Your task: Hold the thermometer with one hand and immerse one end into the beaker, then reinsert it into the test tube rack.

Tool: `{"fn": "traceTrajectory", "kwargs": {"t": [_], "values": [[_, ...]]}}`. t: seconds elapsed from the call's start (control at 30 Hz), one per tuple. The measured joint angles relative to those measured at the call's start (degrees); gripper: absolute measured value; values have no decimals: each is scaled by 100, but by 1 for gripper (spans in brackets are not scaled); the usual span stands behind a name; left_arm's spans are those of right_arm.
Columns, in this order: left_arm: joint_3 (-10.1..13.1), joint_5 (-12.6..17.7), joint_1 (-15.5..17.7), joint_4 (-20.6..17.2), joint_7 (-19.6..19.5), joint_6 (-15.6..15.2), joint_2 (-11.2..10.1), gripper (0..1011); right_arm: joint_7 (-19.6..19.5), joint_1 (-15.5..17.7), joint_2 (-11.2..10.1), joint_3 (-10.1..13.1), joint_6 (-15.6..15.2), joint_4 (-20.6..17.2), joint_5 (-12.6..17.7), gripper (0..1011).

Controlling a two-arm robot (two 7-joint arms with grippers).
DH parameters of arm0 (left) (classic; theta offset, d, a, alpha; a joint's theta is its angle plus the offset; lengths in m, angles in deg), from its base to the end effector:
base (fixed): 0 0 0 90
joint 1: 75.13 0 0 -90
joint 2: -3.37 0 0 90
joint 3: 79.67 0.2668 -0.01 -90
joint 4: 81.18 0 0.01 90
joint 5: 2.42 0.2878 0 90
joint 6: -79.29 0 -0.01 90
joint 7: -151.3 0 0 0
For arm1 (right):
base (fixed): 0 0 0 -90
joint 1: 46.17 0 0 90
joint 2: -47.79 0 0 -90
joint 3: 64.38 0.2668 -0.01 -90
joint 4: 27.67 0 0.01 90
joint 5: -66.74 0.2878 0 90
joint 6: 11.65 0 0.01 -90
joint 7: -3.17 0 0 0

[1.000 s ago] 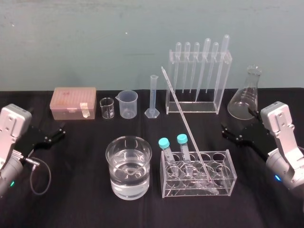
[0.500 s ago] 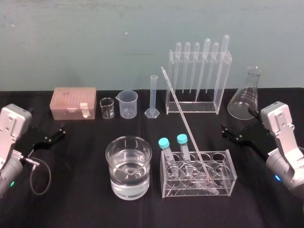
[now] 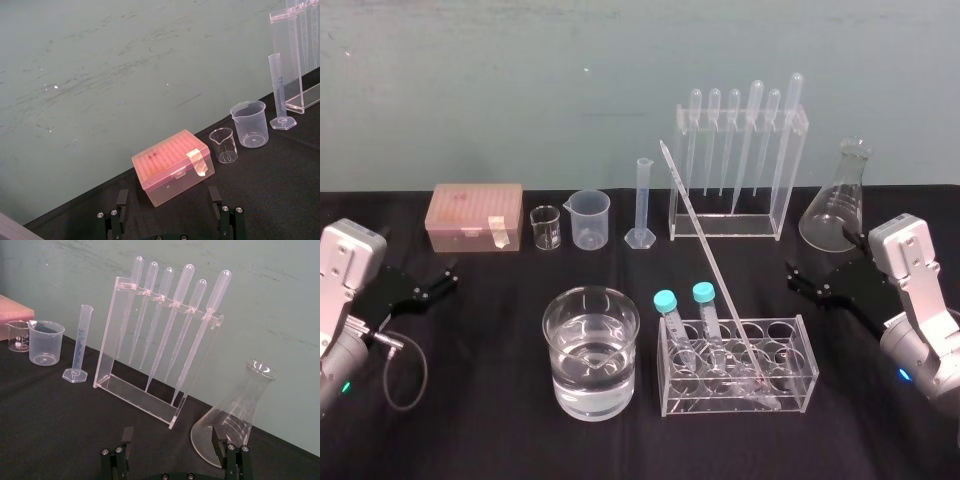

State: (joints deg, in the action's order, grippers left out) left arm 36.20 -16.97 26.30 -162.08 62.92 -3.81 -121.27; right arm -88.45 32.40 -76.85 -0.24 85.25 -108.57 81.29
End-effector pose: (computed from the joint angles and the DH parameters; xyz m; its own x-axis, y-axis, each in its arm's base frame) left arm 0.3344 0.0750 -0.2796 0.2924 0.8803 0.3736 -0.9552 0.2874 0.0705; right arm 0.3344 -0.0750 -0.2796 0.2923 -0.8803 0.3736 0.9553 0.2873 -0.0703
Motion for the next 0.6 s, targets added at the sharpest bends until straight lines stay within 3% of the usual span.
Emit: {"fn": "traceTrajectory", "kwargs": {"t": [0.6], "values": [[0,0,0,0,0,0,0,1008,0,0,0,0,0,0,0,1002]]}}
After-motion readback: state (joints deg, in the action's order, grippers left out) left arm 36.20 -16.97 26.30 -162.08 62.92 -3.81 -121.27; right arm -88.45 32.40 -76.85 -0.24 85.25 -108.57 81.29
